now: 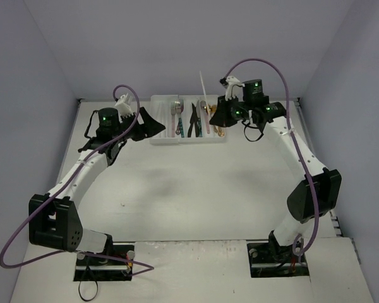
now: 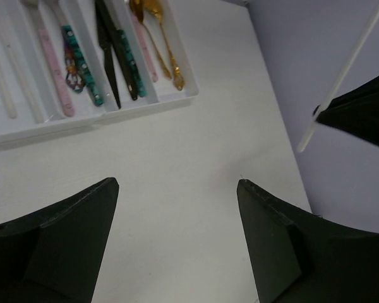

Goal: Sort the eating utensils into containers

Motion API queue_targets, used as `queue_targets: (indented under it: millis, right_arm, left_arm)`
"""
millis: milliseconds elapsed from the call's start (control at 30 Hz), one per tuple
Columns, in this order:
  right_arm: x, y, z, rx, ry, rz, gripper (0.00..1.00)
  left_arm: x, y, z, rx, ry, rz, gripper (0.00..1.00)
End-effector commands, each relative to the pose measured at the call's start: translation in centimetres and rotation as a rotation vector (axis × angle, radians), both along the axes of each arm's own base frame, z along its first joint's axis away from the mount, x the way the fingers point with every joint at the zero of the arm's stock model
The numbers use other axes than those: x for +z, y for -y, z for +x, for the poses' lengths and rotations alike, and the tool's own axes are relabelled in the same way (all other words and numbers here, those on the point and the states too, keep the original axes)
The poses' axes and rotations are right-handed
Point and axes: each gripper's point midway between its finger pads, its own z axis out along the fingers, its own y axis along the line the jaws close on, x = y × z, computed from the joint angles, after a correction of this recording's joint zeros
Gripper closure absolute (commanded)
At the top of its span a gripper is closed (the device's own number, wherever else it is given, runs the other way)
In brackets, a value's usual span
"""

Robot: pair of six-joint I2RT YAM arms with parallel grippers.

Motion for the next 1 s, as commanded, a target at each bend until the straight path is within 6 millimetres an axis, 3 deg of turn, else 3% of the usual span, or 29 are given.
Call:
queue_targets:
  millis: [0,167,433,600,700,733,800,867,900,967]
  right_arm:
    - [3.1,-7.0,-3.3,0.179,0.043,0.139,1.00]
    - [2.9,-10.1,-4.8,0.245,0.033,0.157,1.00]
    - [2.3,-11.8,-5.8,0.295,-0.009,0.178,1.00]
    - [2.3,-12.2,-6.0,0.304,-0.005,0.177,1.00]
    - [2.4,-12.2,-6.0,0.303,-0.004,0.178,1.00]
    - [2.3,-12.2,-6.0,0.303,-0.006,0.177,0.96]
    - [2.2,-12.0,-5.7,0.293,-0.010,0.176,0.52]
    - [2.5,-11.4,-5.2,0.276,-0.003,0.178,0.37]
    - [2.8,-10.4,-4.5,0.249,0.006,0.178,0.20]
    - [3.1,-8.2,-3.0,0.191,0.015,0.181,0.11]
  left_arm:
    - [7.8,3.1,-0.5,-0.113,0.230,-0.130,0.27]
    - [8.1,4.7,-1.1,-0.164,0.279,-0.160,0.27]
    - [8.0,5.1,-0.4,-0.173,0.292,-0.172,0.36]
    - [7.8,5.2,0.3,-0.162,0.284,-0.173,0.66]
    - [7.6,5.2,0.5,-0.158,0.270,-0.178,0.91]
    - [7.6,5.2,0.5,-0.157,0.269,-0.180,0.99]
    - [7.6,5.0,0.7,-0.149,0.269,-0.178,1.00]
    - [7.5,4.7,1.0,-0.141,0.268,-0.165,1.00]
    - [7.0,4.0,1.6,-0.125,0.260,-0.125,1.00]
    - [6.3,2.8,2.9,-0.096,0.269,-0.012,1.00]
